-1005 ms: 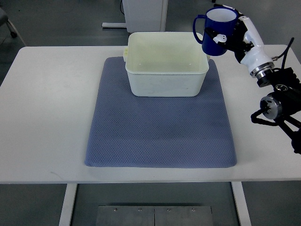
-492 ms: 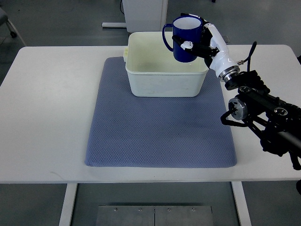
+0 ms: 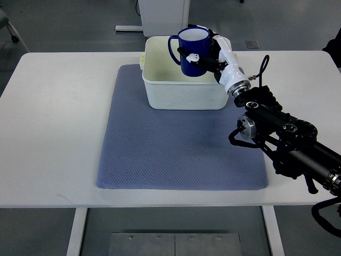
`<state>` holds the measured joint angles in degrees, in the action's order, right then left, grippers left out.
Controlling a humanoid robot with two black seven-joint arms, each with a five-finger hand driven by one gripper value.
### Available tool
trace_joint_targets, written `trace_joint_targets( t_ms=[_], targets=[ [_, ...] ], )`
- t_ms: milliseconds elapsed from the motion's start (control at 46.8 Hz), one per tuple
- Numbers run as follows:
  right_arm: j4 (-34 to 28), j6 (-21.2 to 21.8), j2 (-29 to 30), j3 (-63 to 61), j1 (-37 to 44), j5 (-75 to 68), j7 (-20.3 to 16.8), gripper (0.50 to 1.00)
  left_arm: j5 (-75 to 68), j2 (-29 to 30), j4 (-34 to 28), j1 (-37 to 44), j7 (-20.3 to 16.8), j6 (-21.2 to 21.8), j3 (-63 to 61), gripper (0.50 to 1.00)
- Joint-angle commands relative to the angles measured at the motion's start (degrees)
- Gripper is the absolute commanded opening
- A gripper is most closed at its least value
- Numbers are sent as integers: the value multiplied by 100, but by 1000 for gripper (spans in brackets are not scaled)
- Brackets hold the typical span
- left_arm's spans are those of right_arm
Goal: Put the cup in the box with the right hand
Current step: 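Carry the held mug over the cream tub and lower it inside, then open the right hand to release the mug into the tub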
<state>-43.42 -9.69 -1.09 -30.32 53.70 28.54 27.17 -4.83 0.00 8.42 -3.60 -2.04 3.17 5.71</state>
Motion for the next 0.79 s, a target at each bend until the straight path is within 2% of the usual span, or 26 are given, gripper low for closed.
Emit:
trace_joint_targets(
  t_ms=[0, 535, 556, 642, 770],
  targets=[
    [35, -15, 30, 9, 0, -6, -1, 500, 0, 0, -7, 0, 1, -1, 1, 1000],
    [132, -50, 39, -35, 44, -32, 8, 500, 0, 0, 2, 0, 1, -1, 1, 1000],
    [132, -68, 39, -35, 44, -41, 17, 533, -9, 0, 2, 0, 1, -1, 1, 1000],
    [132, -94, 39, -35, 35, -59, 17, 581, 0, 0, 2, 0, 1, -1, 1, 1000],
    [141, -94, 47, -35, 35, -67, 34, 688, 0, 0, -7, 0, 1, -1, 1, 1000]
  ],
)
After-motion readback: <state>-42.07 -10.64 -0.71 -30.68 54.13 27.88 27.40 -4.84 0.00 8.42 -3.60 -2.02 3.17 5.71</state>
